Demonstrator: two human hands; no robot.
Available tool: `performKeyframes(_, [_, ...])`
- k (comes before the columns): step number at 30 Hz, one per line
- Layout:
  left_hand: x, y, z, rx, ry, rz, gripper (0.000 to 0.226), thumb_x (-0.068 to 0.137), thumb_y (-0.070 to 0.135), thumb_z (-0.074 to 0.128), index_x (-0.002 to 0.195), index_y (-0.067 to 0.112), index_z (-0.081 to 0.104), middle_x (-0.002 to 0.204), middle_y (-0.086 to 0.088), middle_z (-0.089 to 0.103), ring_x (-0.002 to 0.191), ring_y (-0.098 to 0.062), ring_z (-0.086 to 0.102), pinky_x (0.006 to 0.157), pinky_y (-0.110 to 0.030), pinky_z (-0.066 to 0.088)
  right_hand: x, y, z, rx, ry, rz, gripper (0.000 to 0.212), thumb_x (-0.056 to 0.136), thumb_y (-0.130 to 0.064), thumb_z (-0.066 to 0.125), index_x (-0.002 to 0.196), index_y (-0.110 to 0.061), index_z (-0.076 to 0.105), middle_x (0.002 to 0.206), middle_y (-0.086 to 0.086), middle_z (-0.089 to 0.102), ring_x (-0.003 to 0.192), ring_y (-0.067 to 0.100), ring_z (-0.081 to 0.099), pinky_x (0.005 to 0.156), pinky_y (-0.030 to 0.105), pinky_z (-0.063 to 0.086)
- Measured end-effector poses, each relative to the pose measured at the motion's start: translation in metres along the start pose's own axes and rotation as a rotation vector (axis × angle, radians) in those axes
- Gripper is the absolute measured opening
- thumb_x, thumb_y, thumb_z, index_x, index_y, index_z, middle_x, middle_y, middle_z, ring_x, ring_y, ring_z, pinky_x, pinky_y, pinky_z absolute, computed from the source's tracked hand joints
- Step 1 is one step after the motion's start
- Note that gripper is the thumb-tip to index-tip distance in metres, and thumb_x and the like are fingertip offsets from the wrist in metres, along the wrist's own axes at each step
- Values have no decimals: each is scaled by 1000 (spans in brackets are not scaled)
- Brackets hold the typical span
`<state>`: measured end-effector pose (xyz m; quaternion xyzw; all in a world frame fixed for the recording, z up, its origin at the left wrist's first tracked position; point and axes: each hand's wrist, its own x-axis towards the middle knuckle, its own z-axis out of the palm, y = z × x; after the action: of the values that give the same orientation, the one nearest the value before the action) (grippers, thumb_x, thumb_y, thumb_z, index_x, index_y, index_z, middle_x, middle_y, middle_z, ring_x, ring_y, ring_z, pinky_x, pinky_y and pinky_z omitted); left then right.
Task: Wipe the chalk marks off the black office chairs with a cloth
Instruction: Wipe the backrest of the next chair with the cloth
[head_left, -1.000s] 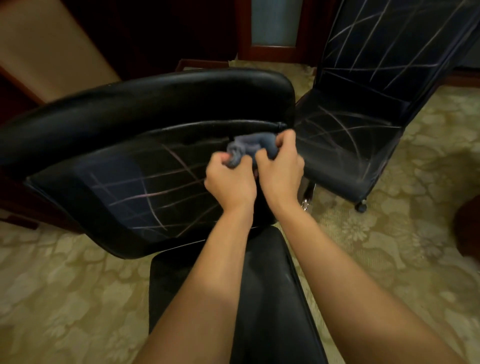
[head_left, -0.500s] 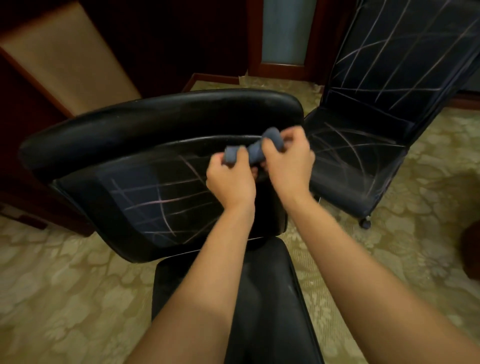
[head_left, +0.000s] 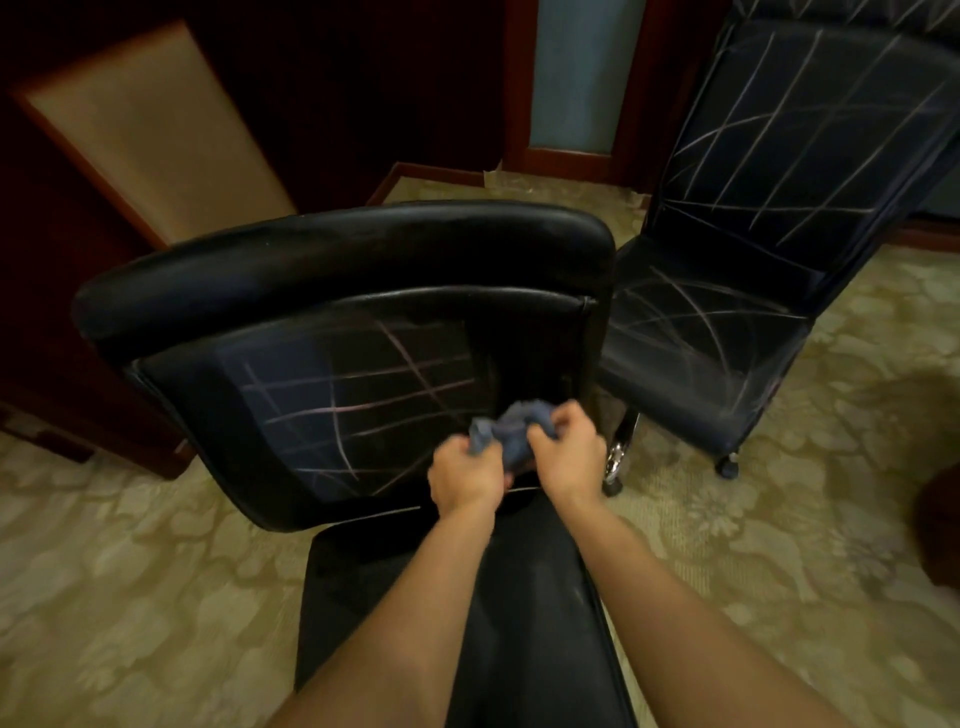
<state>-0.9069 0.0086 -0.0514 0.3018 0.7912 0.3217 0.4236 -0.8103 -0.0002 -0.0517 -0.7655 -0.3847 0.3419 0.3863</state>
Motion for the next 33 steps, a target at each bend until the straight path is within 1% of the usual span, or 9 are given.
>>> performKeyframes(3, [-13, -27, 11, 101, -96, 19, 13, 87, 32, 71, 79, 26, 63, 81, 0, 73, 68, -16, 71, 71, -38, 62, 0, 38, -6, 14, -26, 176, 11, 86, -16, 69, 87, -16, 58, 84, 7, 66, 84, 27, 66, 77, 50, 58])
performKeyframes(7, [-29, 1, 21, -105, -113, 65, 14, 90, 27, 70, 79, 27, 62, 85, 1, 73, 65, -12, 72, 70, -36, 62, 5, 15, -33, 72, 112, 46, 10, 87, -18, 68, 91, -18, 59, 84, 5, 69, 80, 25, 69, 78, 50, 58])
performKeyframes(12, [-42, 75, 12, -370, -79, 266, 5, 93, 28, 67, 92, 23, 66, 86, 3, 72, 63, -7, 70, 66, -30, 61, 25, -63, -66, 292, 154, -211, 11, 88, -17, 66, 98, -16, 59, 81, 1, 70, 76, 16, 70, 71, 39, 60])
performKeyframes(16, [-31, 83, 10, -282, -66, 265, 7, 93, 30, 67, 93, 23, 66, 86, 4, 71, 66, -7, 71, 67, -30, 61, 25, -61, -61, 224, 131, -264, 11, 91, -18, 64, 96, -16, 55, 83, 3, 67, 75, 12, 66, 65, 28, 55])
performKeyframes(19, [-21, 42, 17, -116, -79, 147, 14, 90, 31, 69, 80, 25, 61, 80, 2, 72, 63, -12, 71, 69, -34, 62, 21, -15, -37, 136, 94, -127, 11, 90, -17, 63, 91, -18, 52, 85, 7, 66, 78, 22, 65, 68, 37, 55])
performKeyframes(21, [-19, 9, 22, -61, -103, 15, 19, 87, 28, 71, 74, 23, 59, 78, -3, 74, 61, -17, 72, 69, -38, 63, 18, 17, -27, 176, -6, 131, 14, 90, -14, 64, 85, -18, 51, 90, 13, 66, 80, 29, 66, 66, 45, 58])
performKeyframes(25, [-26, -32, 18, -149, -254, -170, 6, 91, 18, 69, 88, 16, 63, 88, -12, 74, 65, -21, 70, 56, -28, 58, 5, 45, -31, 182, -130, 373, 12, 92, -10, 64, 89, -10, 53, 90, 19, 62, 66, 24, 62, 43, 28, 50])
performKeyframes(29, [-32, -18, 8, -339, -238, -154, 22, 97, 17, 63, 118, 11, 62, 95, -9, 73, 64, -14, 68, 48, -20, 49, 4, 9, -36, 218, -55, 222, 10, 89, -12, 67, 86, -12, 57, 79, 10, 63, 68, 18, 60, 55, 32, 54])
performKeyframes(33, [-49, 48, -17, -510, -226, 36, 16, 98, 20, 61, 112, 14, 66, 91, -6, 74, 67, -13, 70, 55, -21, 52, 1, -55, -52, 370, 14, -9, 9, 90, -18, 67, 96, -16, 62, 82, 3, 68, 71, 13, 66, 64, 29, 57])
